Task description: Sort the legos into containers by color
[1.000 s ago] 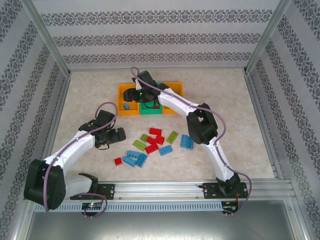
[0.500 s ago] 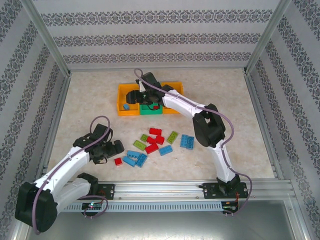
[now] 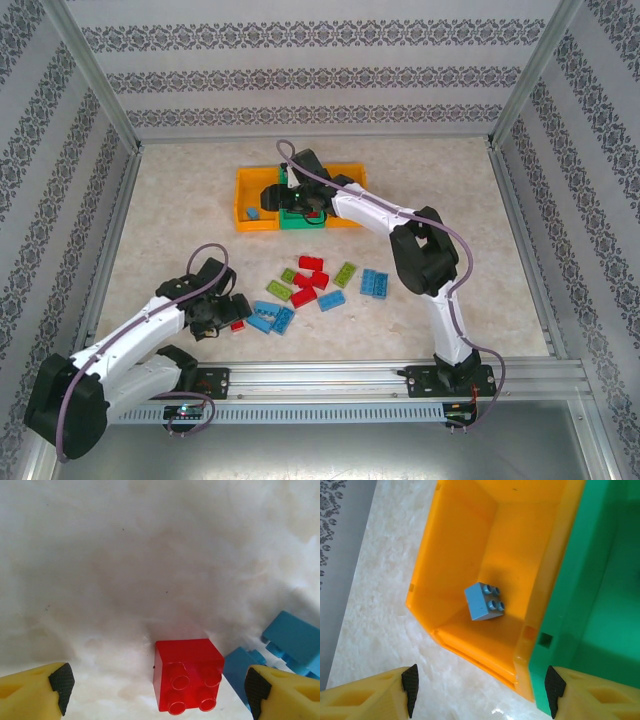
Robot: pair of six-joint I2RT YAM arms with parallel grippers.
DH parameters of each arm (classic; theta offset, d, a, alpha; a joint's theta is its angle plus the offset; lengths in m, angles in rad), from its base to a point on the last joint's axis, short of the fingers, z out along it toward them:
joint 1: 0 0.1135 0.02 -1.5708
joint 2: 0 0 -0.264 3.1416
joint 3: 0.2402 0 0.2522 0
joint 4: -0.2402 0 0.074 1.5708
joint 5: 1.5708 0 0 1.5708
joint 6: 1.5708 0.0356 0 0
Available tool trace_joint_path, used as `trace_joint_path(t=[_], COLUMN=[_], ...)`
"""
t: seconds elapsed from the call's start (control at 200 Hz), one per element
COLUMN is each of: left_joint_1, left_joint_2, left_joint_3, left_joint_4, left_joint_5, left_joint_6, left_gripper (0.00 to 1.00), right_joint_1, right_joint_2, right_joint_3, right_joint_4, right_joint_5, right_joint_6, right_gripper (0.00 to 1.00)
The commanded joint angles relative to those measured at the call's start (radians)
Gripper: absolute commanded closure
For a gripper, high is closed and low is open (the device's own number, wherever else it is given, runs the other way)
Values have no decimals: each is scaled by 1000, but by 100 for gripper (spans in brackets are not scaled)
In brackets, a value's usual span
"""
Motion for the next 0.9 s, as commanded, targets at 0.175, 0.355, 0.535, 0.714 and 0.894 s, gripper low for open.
trace_joint_path(t=[0.175, 0.355, 0.535, 0.714, 0.894], left_joint_1=[-53, -75, -81, -84, -85], left_joint_2=[30, 68, 110, 163, 170], left_joint_3=[-14, -26, -21, -1, 3], left_joint_4=[31, 66, 93, 100, 105], left_joint_5=[-20, -24, -31, -40, -50], left_joint_6=[-51, -66, -57, -34, -28], left_gripper=[12, 14, 25, 42, 50], right_joint_1=[-15, -20, -27, -37, -49], right_joint_2=[-45, -61, -80, -99, -128], right_joint_3=[-38, -61, -90, -129, -173], right_joint_4=[27, 37, 44, 54, 68], right_joint_5=[3, 9, 14, 21, 30], right_joint_6=[18, 19, 17, 16, 14], right_gripper=[30, 30, 30, 29, 30])
